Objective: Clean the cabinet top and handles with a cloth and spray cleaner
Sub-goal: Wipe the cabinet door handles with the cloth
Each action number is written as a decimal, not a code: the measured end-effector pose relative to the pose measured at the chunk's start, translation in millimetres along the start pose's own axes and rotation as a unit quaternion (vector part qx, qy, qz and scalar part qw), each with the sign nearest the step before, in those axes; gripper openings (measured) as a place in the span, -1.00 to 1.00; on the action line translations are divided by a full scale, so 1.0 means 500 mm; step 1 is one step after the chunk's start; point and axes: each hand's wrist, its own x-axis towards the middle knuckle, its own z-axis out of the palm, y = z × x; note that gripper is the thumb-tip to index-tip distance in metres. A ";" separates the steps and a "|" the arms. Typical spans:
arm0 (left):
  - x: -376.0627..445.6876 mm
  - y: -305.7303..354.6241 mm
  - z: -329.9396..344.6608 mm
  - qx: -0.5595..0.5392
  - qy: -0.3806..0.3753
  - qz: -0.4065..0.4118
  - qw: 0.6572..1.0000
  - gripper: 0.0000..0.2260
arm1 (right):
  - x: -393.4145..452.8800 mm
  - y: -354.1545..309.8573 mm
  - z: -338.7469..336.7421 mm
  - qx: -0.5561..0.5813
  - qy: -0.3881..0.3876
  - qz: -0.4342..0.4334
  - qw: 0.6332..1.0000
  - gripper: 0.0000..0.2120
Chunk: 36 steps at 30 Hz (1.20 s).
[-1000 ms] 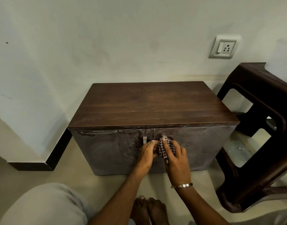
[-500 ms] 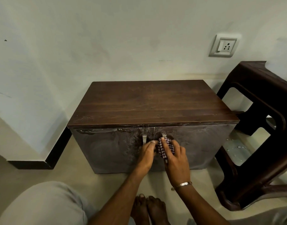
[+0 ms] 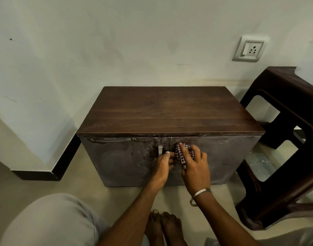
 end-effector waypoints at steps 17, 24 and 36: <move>-0.011 0.006 -0.003 -0.013 -0.019 -0.006 1.000 -0.66 | -0.036 0.021 0.002 -0.027 -0.022 -0.041 0.999 -0.30; -0.010 0.004 0.000 -0.019 -0.015 0.004 1.000 -0.68 | -0.030 0.024 0.011 0.009 -0.027 -0.015 1.000 -0.24; -0.007 -0.010 0.004 -0.006 -0.003 0.051 0.999 -0.69 | -0.022 0.041 0.009 0.324 -0.018 0.168 0.931 -0.56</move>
